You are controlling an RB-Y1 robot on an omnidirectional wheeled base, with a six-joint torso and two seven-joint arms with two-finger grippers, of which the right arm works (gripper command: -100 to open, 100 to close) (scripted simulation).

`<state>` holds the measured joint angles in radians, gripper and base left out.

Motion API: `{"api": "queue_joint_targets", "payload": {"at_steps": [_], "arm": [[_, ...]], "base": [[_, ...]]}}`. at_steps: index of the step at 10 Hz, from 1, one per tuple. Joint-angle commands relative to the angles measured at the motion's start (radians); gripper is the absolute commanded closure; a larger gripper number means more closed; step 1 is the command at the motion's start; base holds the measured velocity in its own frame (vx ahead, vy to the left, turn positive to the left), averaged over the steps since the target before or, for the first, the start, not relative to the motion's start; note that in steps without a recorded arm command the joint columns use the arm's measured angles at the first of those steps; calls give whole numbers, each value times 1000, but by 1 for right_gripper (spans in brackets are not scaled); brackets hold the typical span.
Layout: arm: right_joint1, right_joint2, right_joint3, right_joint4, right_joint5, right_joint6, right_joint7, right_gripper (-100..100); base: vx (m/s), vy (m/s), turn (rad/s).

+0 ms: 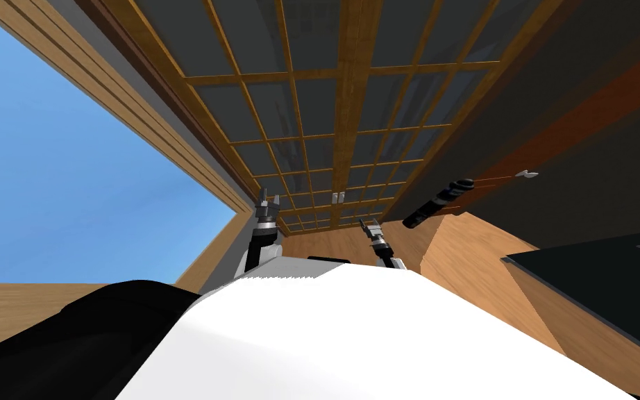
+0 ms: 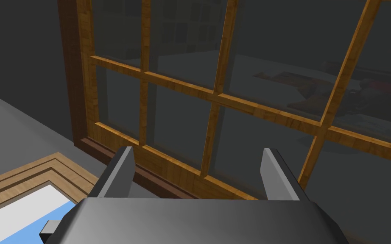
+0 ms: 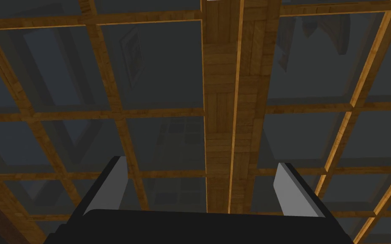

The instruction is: Pull the door open

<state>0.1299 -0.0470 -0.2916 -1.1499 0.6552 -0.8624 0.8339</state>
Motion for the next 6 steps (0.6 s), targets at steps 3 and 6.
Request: {"api": "queue_joint_targets", "payload": {"at_steps": [3,6], "arm": [[-27,23,-22,97,66,-27,65,-100],[-56,48,-41,181,119,-48,118,-100]], "base": [[156,61,-51],[185,44,-71]]}}
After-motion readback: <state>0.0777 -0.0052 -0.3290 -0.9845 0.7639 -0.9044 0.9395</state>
